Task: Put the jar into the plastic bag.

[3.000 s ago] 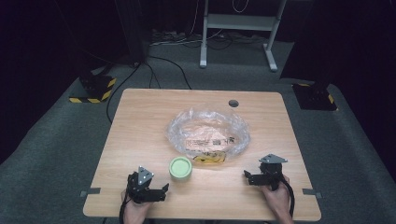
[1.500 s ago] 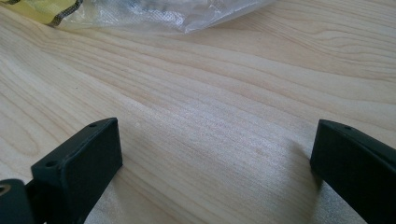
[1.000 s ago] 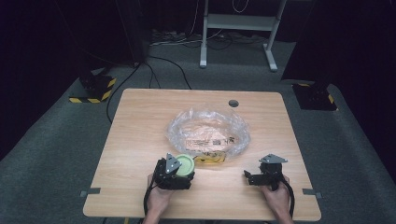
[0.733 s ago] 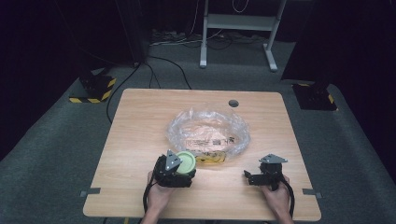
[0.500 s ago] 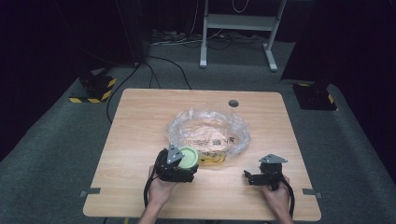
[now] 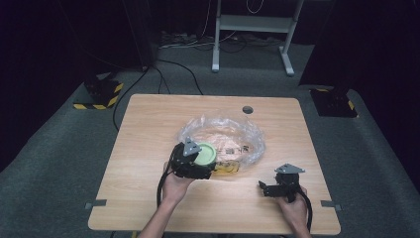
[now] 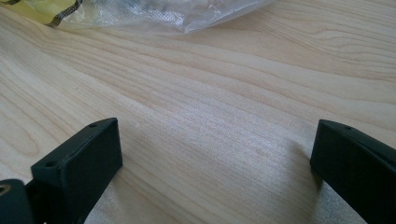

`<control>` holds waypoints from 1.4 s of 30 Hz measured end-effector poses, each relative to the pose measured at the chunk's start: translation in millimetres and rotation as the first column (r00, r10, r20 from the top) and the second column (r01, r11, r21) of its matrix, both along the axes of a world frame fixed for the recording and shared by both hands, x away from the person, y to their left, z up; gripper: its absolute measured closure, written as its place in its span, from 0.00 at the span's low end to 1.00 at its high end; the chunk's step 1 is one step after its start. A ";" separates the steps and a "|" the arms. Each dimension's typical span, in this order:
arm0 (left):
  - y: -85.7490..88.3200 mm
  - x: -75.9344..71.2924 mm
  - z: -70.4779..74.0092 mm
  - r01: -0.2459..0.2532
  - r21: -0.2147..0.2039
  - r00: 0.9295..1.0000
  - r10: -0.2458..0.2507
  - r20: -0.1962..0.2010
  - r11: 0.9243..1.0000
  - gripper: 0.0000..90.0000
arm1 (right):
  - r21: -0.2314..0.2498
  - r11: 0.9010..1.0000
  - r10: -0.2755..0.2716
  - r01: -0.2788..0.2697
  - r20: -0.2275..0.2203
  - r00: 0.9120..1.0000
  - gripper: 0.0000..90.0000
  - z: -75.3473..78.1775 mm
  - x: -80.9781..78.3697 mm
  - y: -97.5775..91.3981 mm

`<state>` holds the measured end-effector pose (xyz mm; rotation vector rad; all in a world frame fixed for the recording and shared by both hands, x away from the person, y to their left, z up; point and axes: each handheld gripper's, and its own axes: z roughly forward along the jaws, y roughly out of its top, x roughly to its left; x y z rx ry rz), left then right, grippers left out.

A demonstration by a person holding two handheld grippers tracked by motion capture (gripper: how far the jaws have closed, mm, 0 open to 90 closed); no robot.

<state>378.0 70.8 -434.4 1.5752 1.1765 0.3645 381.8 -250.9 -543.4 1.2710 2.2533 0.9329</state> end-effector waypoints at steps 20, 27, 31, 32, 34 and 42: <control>-23.4 53.9 2.7 -0.019 0.021 1.000 0.019 -0.021 1.000 0.13 | -0.001 1.000 -0.004 0.004 0.000 1.000 0.02 0.0 0.0 0.4; -29.2 69.2 -4.2 -0.019 0.050 1.000 0.020 -0.009 0.999 0.13 | 0.000 1.000 -0.004 0.004 0.000 1.000 0.02 0.0 0.0 0.5; -30.1 77.9 -9.9 -0.034 0.051 0.999 0.035 -0.011 0.998 0.13 | 0.000 1.000 -0.004 0.004 0.000 1.000 0.02 0.0 0.0 0.5; -30.2 79.8 -11.6 -0.037 0.050 0.999 0.038 -0.014 0.998 0.13 | 0.000 1.000 -0.004 0.004 0.000 1.000 0.02 0.0 0.0 0.5; -31.1 82.8 -14.9 -0.046 0.047 0.999 0.047 -0.017 0.998 0.13 | 0.000 1.000 -0.004 0.004 0.000 1.000 0.02 0.0 0.0 0.5; -38.3 94.6 -30.2 -0.060 0.068 0.997 0.063 -0.038 0.996 0.13 | 0.000 1.000 -0.006 0.006 -0.001 1.000 0.02 0.0 0.0 0.6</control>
